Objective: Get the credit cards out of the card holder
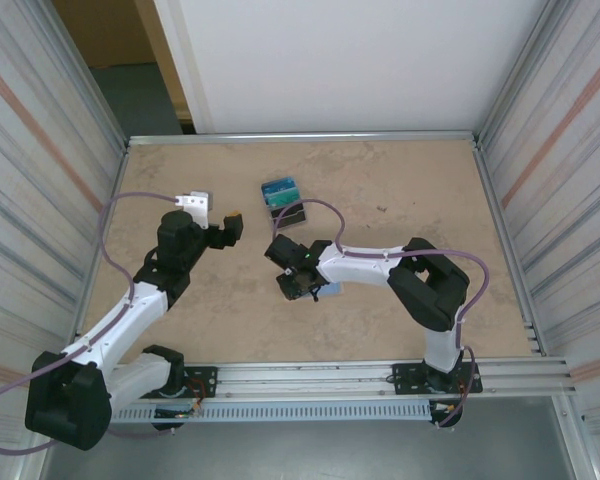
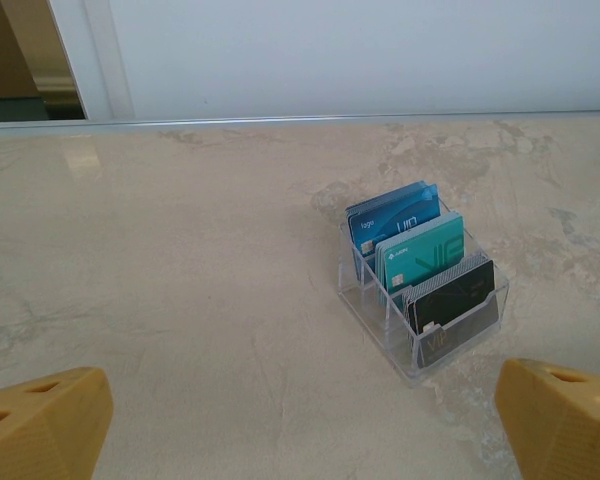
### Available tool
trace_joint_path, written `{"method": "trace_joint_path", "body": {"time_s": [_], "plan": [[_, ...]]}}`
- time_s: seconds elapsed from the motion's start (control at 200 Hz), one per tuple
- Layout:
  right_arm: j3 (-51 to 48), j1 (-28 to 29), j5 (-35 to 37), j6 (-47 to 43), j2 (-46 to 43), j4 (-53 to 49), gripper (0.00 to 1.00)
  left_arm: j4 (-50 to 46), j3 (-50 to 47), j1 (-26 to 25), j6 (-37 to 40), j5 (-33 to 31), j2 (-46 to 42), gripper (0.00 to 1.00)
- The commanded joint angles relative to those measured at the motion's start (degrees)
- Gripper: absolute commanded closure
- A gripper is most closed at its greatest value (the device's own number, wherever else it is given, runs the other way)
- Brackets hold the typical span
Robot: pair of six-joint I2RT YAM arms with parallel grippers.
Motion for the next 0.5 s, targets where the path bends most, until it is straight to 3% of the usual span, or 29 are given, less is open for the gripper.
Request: {"method": "trace_joint_path", "body": {"time_s": [0.0,0.19,0.496], "plan": [[-2.15,-1.26,0.76,1.04,0.04,-1.29,0.71,-0.24,0.79,-0.09,-0.34,0.46,-0.5,0.01],[-2.63,-2.05,-1.49,0.73,-1.91,-0.22,0.85,-0.29,0.88,-0.27,0.11,1.52,-1.21,0.01],[-3.02,-0.15,-4.9,0.92,-6.27,0.16,0.9,-1.08,1.09,-2.98,1.25,-0.05,-3.56,0.01]]}}
